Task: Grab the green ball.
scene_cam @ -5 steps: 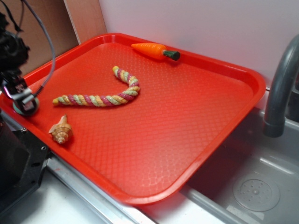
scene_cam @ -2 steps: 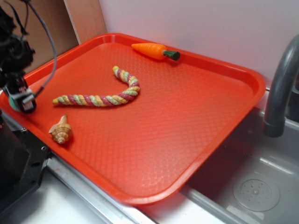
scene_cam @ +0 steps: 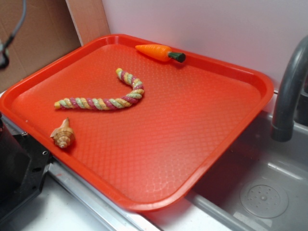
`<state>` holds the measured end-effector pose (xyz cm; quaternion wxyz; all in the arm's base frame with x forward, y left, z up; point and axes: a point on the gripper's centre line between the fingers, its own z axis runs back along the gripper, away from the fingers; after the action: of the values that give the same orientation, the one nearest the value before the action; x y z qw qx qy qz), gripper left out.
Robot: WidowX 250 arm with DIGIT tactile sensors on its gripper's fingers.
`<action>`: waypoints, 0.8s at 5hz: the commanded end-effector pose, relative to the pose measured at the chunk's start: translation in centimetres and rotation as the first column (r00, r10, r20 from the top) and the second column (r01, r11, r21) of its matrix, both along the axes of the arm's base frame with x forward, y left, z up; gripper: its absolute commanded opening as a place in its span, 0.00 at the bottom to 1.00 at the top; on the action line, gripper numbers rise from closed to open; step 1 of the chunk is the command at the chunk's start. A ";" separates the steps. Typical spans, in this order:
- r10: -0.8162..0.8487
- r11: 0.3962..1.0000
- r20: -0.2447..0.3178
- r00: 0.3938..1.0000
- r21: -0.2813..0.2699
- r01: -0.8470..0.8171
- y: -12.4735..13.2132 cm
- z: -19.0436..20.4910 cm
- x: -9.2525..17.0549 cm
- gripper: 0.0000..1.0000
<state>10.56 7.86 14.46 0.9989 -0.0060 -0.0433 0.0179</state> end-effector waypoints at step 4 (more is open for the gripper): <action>0.348 0.935 0.032 0.937 -0.078 -0.345 -1.1 8.5 8.4 0.00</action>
<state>18.93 6.06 21.23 0.9814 -0.0396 -0.0328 0.1849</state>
